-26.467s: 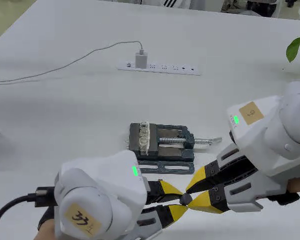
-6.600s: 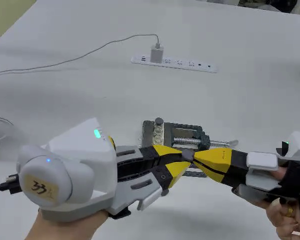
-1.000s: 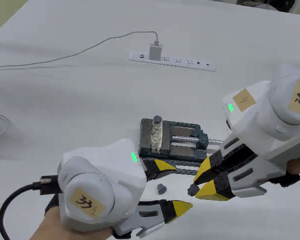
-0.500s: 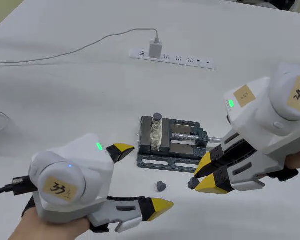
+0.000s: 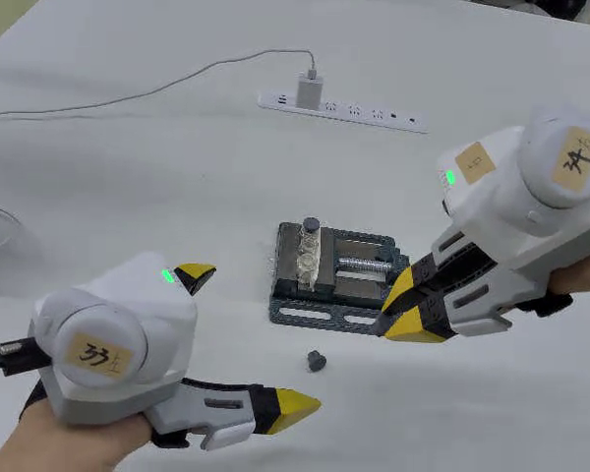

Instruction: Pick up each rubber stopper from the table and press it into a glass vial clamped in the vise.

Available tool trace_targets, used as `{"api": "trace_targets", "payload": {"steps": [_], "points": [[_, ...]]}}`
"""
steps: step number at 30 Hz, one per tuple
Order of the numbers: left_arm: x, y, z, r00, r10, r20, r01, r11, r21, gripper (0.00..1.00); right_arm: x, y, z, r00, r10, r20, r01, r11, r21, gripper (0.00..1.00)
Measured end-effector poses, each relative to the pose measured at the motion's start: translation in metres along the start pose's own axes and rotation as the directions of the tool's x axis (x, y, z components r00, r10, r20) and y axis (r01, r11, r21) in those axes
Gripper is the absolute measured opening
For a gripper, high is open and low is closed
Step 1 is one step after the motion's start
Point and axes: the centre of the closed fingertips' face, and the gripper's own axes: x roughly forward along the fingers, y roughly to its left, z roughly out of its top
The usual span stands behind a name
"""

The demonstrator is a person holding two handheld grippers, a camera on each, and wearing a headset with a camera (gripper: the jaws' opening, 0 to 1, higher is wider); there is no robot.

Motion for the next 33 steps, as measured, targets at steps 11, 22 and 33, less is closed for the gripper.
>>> {"api": "trace_targets", "payload": {"steps": [11, 22, 33], "points": [[-0.002, 0.003, 0.001, 1.0, 0.004, 0.0, -0.004, 1.0, -0.01, 0.98, -0.007, -0.05, 0.001, 0.9971, -0.025, -0.072, 0.016, 0.991, -0.133, 0.05], [-0.005, 0.007, 0.003, 0.9999, 0.015, 0.007, -0.015, 1.0, -0.015, 0.94, 0.0, -0.081, 0.021, 0.9885, -0.049, -0.143, -0.004, 0.937, -0.349, 0.05], [-0.005, 0.01, 0.005, 0.9997, 0.023, 0.011, -0.022, 1.0, -0.018, 0.92, 0.011, -0.1, 0.031, 0.9838, -0.029, -0.177, -0.058, 0.883, -0.466, 0.05]]}}
